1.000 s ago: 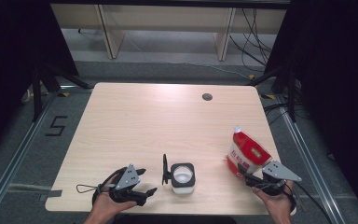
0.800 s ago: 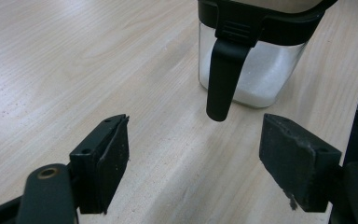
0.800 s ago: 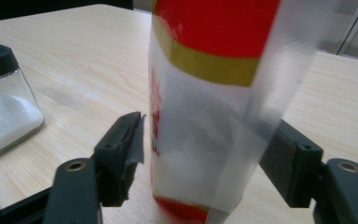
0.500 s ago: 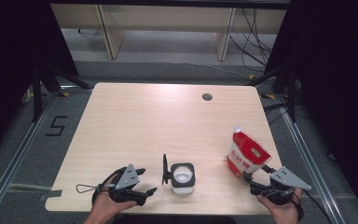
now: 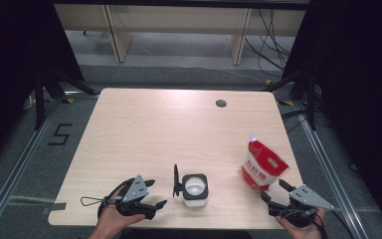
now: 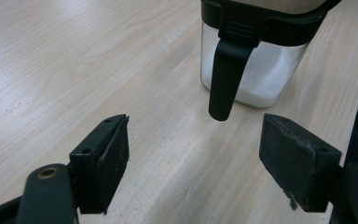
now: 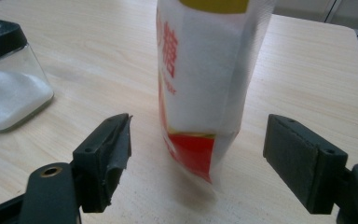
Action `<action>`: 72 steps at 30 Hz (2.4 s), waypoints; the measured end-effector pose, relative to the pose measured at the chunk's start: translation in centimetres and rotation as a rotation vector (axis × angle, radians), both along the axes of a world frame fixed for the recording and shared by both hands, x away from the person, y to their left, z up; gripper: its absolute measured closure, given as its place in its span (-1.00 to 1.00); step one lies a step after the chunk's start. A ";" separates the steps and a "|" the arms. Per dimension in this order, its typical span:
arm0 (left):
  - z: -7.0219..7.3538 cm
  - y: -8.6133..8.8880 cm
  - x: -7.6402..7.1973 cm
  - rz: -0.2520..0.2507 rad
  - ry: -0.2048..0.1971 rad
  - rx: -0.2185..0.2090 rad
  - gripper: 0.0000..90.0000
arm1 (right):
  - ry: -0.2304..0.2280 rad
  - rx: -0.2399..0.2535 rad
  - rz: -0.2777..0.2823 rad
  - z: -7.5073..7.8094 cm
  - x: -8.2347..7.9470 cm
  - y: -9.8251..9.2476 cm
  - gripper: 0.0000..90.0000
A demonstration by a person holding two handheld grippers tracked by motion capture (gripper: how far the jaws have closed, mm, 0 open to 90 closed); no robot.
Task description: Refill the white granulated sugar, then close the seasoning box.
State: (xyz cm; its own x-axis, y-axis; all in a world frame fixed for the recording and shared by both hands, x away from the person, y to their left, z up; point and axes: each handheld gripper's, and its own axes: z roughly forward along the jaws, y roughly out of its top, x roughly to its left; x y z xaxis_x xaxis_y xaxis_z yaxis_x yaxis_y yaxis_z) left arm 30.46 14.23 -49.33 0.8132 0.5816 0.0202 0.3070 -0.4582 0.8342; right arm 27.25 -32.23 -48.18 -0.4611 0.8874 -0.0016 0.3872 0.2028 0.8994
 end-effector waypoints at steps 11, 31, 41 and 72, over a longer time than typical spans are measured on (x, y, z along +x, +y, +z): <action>0.0 0.1 0.1 0.000 -0.004 0.003 -0.47 | 0.014 -0.009 -0.011 -0.1 -1.1 -0.1 -0.51; 0.1 0.1 0.0 -0.003 -0.003 0.006 -0.47 | 0.060 -0.055 0.006 -0.5 -2.0 0.4 -0.55; 0.3 0.3 0.2 -0.022 -0.016 0.004 -0.47 | 0.079 -0.049 0.006 -0.5 -2.2 0.5 -0.56; 3.9 -0.6 -1.0 -0.084 -0.047 -0.105 0.99 | 0.075 -0.072 0.001 -0.7 -2.2 0.5 -0.54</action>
